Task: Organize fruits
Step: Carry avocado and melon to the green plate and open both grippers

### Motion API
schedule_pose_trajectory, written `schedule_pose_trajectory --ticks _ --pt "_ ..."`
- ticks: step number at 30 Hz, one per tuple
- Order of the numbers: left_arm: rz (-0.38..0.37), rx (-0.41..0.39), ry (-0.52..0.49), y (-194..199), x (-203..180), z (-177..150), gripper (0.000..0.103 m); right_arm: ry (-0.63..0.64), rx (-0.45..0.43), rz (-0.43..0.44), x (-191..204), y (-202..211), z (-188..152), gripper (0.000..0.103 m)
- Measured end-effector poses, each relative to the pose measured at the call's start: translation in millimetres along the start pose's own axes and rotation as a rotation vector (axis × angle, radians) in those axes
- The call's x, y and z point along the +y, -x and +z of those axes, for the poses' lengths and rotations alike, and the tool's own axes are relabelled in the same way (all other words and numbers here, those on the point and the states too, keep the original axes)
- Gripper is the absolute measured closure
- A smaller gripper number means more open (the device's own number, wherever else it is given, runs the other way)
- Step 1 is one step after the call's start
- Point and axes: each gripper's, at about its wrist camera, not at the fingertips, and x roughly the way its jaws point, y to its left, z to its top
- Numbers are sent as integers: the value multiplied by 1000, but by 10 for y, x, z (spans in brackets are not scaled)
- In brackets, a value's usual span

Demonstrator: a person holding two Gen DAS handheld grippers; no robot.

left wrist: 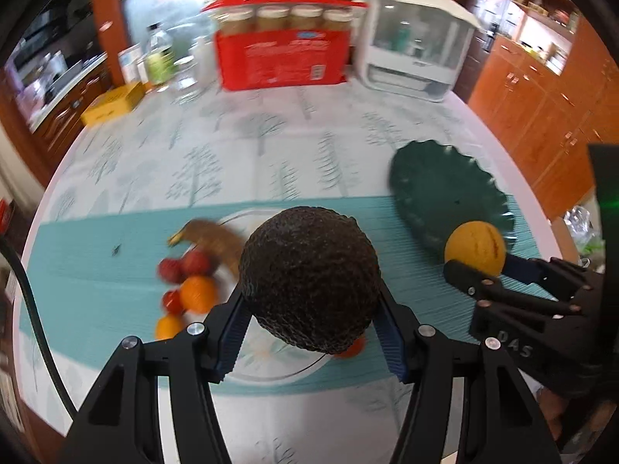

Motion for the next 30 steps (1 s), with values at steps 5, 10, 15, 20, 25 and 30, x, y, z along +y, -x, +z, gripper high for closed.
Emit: schedule_pose_trajectory --ticks 5,10,15,20,25,30 --pt "-36 15 -54 -172 -270 222 44 -84 -21 -51 -395 -51 45 54" --pt "-46 44 -88 -505 -505 475 44 -162 -45 -96 -826 -100 62 54" --pt "-72 88 -119 -919 -840 744 44 -214 -22 -110 -1142 -262 60 54" --pt "-95 132 -155 -1272 -1172 920 44 -234 -20 -99 -1301 -435 80 54" --pt "-99 160 -199 -1571 -1493 1022 44 -231 -24 -89 -1363 -595 136 54" --pt "-94 186 -225 -1769 -1615 1046 44 -236 -10 -85 -1436 -733 175 53"
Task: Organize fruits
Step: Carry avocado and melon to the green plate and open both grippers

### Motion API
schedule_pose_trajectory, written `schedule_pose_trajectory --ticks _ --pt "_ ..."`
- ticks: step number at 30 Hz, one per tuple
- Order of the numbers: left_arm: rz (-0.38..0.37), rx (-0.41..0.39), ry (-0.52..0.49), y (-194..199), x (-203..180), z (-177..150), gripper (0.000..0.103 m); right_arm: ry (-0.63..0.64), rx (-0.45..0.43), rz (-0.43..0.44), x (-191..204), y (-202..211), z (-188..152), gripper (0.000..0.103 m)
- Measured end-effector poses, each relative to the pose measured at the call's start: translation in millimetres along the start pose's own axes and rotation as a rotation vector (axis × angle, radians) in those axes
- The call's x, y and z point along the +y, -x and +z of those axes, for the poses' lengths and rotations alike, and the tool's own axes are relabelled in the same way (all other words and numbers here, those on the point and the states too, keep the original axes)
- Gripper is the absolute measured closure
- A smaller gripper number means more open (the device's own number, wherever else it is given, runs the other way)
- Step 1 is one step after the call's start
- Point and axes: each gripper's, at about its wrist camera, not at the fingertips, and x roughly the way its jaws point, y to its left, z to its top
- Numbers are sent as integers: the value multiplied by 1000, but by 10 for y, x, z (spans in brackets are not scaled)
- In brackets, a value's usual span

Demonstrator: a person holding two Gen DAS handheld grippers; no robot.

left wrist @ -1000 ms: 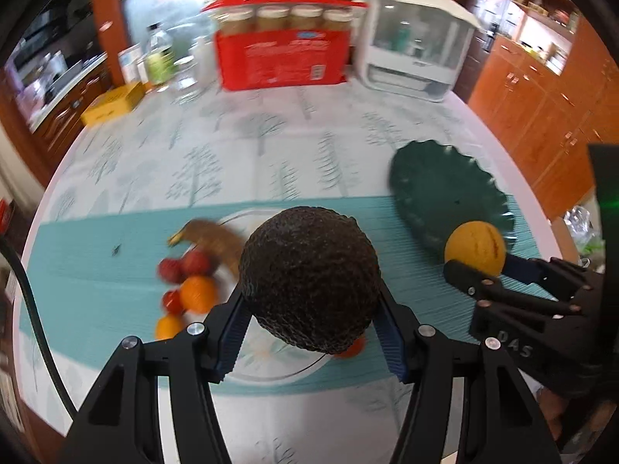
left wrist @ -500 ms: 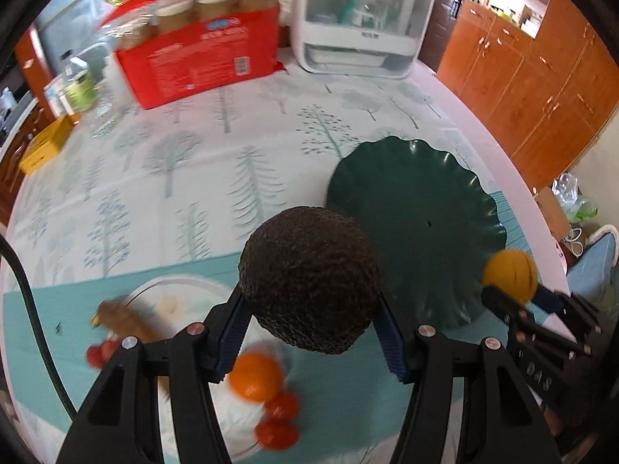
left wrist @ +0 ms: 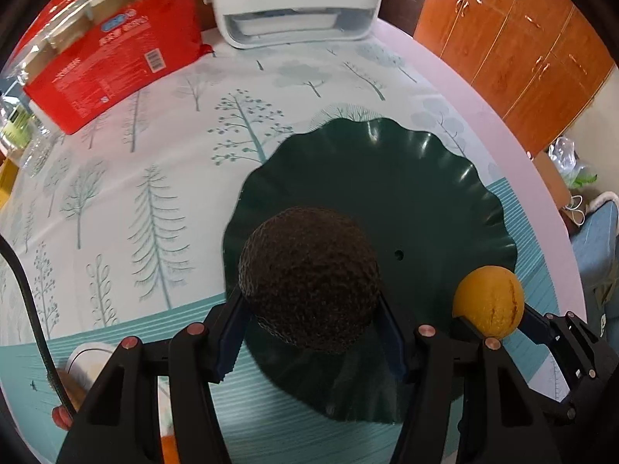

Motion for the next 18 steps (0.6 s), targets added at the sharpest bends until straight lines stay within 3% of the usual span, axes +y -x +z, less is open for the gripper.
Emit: schedule_pose_trajectory --ticks 6,10,11,13,18 --pt "2 45 0 -179 14 -17 44 -12 36 8 -44 -109 -8 52" --pt "4 55 -9 -197 12 -67 42 1 11 5 -33 -55 -22 50" --pt "8 34 -17 -153 9 -79 39 8 3 -3 -23 -38 -21 46" --pt "16 -3 -35 -61 -5 -92 15 23 -13 -22 -2 2 -27 39" --pt "29 -66 -70 210 -27 -111 12 48 -32 -29 61 118 -51 38"
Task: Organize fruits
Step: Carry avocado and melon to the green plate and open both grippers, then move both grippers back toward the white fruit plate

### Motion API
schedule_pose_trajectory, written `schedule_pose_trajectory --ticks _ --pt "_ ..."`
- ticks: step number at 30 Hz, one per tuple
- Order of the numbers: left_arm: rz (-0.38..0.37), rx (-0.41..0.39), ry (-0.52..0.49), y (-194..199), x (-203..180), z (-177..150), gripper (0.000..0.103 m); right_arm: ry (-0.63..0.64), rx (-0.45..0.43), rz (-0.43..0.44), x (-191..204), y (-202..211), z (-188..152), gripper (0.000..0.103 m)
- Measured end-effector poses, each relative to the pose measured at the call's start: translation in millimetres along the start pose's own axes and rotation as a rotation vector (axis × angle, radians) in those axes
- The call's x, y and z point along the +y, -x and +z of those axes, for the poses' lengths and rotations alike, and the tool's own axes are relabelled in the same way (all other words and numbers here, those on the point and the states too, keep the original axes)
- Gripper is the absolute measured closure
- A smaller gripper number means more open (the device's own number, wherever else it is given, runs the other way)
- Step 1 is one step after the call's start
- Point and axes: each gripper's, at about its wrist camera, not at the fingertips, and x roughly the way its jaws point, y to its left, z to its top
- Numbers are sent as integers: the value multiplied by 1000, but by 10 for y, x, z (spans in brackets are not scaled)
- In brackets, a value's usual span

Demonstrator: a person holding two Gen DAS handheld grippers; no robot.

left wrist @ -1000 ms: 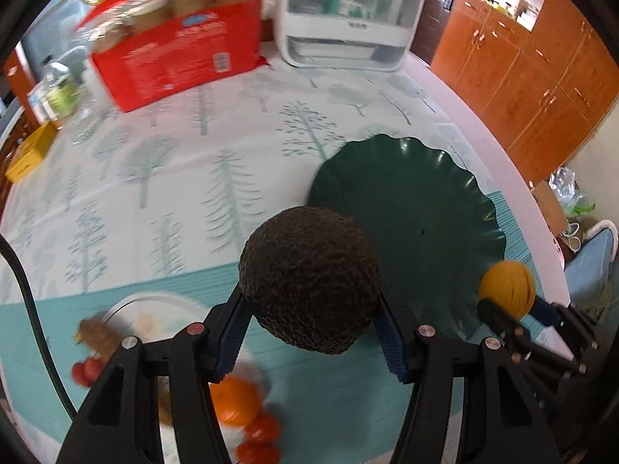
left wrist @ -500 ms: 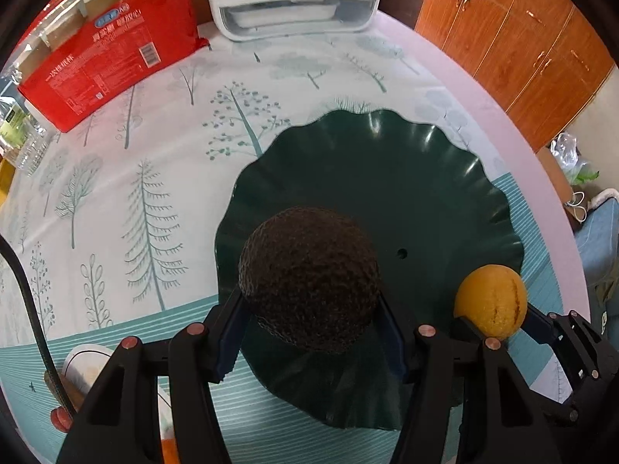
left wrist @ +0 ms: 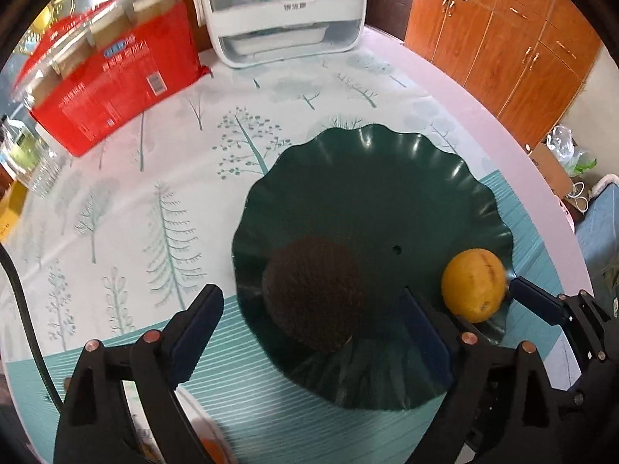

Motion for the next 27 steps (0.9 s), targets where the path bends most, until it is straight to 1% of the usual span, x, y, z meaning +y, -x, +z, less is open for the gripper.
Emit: schedule_pose_trajectory --ticks 6,10,13,16,20,22,24,26,27 --pt "10 -48 -5 398 92 -68 12 -16 -6 22 109 207 -64 38" --pt "32 -83 -9 779 197 -140 12 -24 -25 32 223 445 -125 38" --pt "34 -112 -16 1083 330 -224 12 -52 -40 41 295 651 -158 38" --pt "46 -142 -11 1420 530 -353 12 -85 -57 44 367 892 -200 38" --pt "45 -147 9 1723 854 -543 11 -101 -88 19 519 1229 -302 38" --pt "37 -150 16 1858 1011 -646 11 -117 -96 22 612 1399 -377 37" --pt "41 -154 14 1984 1169 -760 11 -138 -104 35 686 1524 -441 35" --pt "43 -161 9 2093 1299 -875 11 -165 -116 53 787 1659 -522 29" --pt "45 -164 5 2145 1370 -942 10 -172 -122 59 828 1700 -545 28"
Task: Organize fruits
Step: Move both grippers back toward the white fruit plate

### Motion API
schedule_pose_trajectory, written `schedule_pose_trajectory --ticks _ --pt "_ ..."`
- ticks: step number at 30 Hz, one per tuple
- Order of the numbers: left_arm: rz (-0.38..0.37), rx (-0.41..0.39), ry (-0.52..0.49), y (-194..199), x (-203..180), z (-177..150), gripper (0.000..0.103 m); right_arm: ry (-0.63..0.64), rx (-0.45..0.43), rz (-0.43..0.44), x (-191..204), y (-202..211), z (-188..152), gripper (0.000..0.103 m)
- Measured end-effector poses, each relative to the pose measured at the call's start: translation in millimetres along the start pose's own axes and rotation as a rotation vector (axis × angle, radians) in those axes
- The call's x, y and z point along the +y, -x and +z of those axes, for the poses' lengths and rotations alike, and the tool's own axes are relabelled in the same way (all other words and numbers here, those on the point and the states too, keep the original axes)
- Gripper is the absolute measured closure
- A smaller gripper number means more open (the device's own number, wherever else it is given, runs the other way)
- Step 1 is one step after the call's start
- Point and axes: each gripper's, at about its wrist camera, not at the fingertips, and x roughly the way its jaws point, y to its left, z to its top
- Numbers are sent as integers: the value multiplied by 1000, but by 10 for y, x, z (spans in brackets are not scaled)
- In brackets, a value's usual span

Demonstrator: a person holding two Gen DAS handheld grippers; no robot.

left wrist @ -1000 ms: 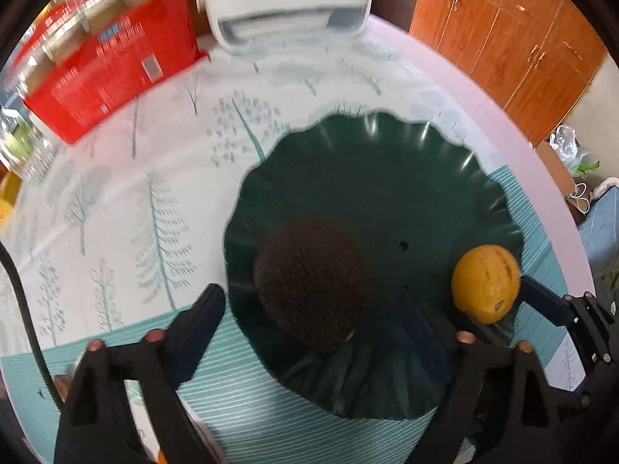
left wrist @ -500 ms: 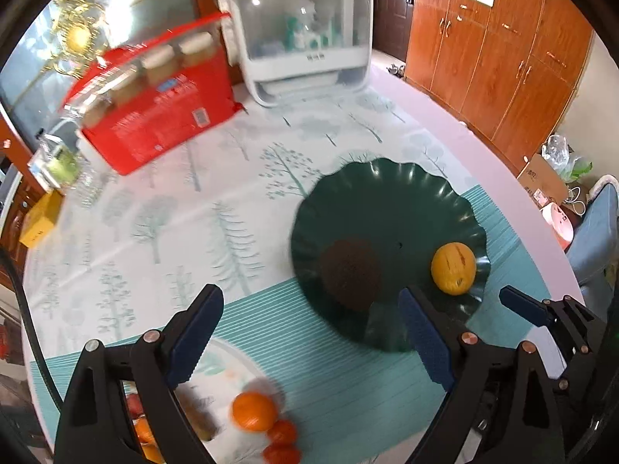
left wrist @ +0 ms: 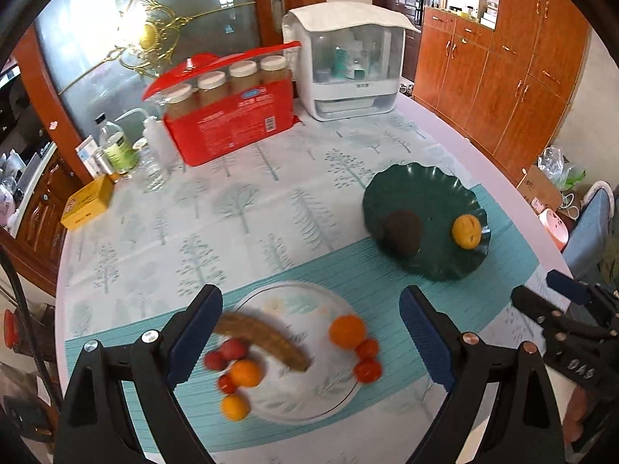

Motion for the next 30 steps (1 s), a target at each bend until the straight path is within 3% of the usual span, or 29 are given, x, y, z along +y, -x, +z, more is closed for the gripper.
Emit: schedule_pose_trajectory --ticks 9,15,21,30 --pt "-3 9 11 239 531 -482 10 13 -65 36 603 395 -303 23" --pt "26 34 26 224 896 -850 10 48 -61 63 959 429 -499 23" --pt "49 86 41 49 1171 -1116 10 102 -25 80 1252 228 -688 23" --pt "25 172 67 -329 1445 -1377 10 159 65 78 1584 -257 -802 23"
